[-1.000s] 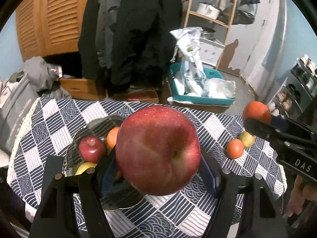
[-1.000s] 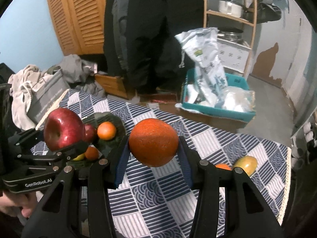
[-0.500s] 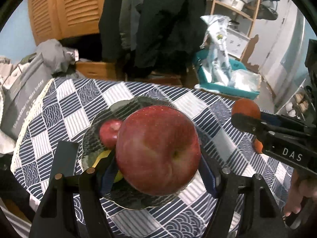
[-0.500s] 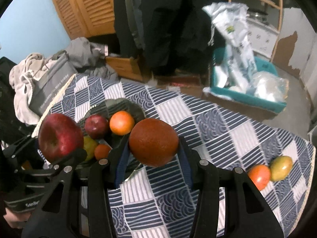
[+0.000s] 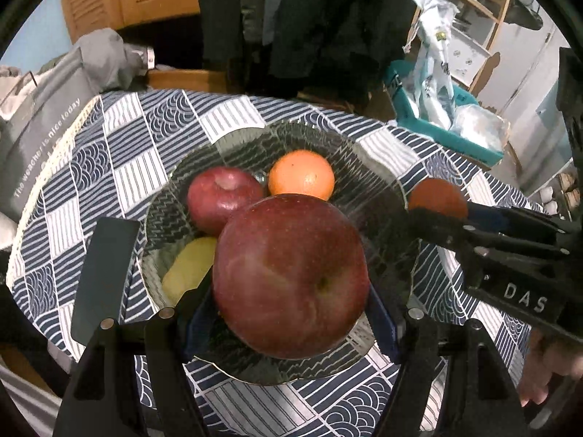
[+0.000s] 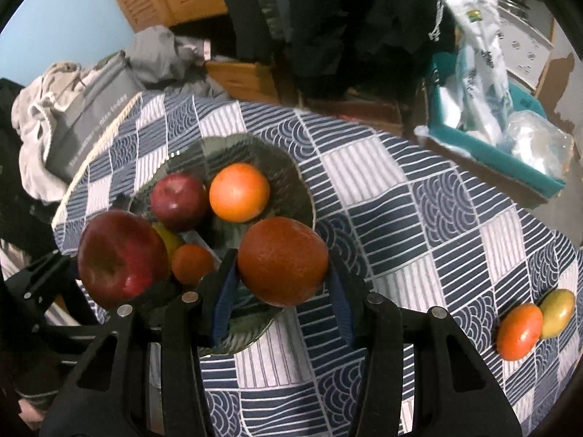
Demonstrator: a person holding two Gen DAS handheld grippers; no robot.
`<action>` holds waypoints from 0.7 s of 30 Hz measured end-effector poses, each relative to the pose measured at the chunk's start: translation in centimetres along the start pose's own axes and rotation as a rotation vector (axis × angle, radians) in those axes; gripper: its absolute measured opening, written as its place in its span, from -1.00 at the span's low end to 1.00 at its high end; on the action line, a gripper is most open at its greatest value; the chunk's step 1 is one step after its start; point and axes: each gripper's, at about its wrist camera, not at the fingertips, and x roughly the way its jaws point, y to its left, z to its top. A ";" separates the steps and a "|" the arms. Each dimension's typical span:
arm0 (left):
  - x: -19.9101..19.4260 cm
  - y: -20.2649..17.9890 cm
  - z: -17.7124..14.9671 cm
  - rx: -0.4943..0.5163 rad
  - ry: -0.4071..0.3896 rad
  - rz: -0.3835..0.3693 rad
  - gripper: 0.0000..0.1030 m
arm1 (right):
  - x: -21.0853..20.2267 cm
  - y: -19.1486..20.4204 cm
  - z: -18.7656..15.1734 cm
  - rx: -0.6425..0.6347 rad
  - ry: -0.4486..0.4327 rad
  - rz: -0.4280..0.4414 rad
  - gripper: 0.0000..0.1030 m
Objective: Organize fruits
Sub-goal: 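Open left gripper to drop the apple into the bowl while right gripper releases its fruit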
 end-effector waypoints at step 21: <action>3.7 0.8 -1.7 -0.073 0.179 -0.029 0.46 | 1.4 0.5 -0.3 0.006 0.044 0.052 0.05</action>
